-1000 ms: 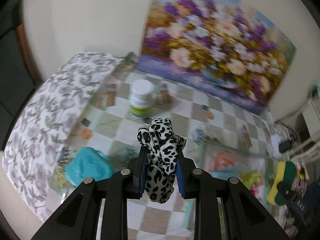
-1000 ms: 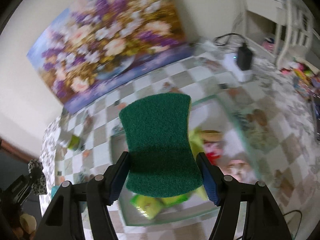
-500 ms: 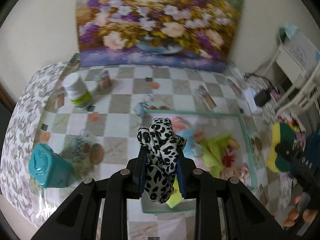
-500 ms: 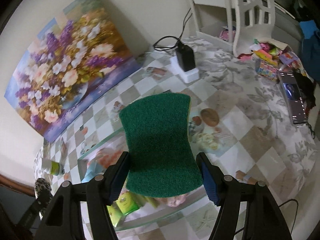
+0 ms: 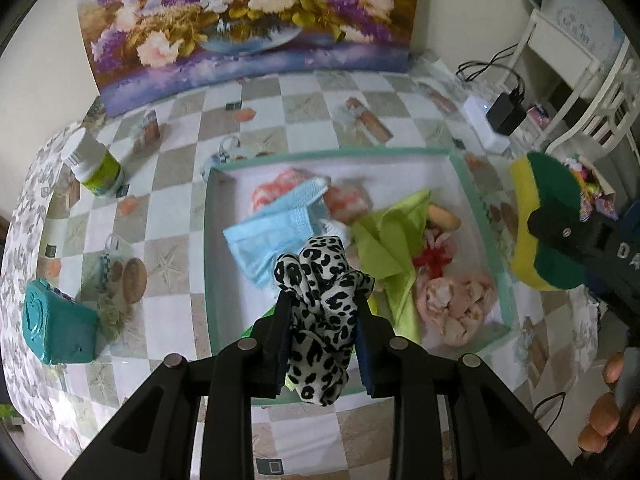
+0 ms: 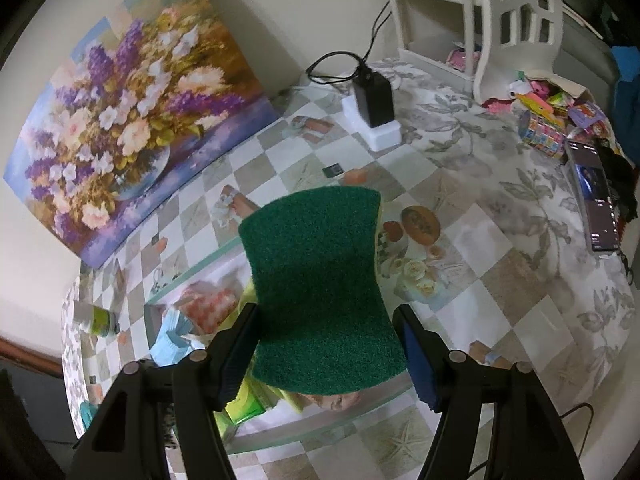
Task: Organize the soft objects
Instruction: 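Lift the sponge with the right gripper while the left carries the scrunchie over the tray, then lower the scrunchie and sponge into the tray and open both grippers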
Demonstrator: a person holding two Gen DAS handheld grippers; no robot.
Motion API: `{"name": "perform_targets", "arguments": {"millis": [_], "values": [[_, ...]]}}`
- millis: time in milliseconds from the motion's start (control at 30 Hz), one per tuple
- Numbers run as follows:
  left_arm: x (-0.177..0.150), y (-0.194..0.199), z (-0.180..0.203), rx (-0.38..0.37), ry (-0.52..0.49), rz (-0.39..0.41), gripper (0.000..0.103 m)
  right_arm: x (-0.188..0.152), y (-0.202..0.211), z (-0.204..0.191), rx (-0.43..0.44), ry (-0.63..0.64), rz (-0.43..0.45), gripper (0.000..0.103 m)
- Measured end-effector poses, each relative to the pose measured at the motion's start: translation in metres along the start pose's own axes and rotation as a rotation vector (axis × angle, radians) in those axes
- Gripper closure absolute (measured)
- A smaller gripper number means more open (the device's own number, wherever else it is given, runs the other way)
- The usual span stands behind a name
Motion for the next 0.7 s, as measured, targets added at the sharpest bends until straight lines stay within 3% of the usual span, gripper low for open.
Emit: {"name": "perform_targets", "arguments": {"millis": [700], "values": [[-0.002, -0.037, -0.021, -0.007, 0.095, -0.104, 0.067, -0.018, -0.057, -0.023, -0.062, 0.119, -0.16, 0.032]]}}
Point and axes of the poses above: each gripper's, at about its wrist camera, not at the fingertips, and y roughly against the way its jaws point, z to its right, x to its top, the point moved 2 cm from there along -y, roughly the way its jaws point, and after that the axes turned 4 degrees about -z, right-handed, at the moved point
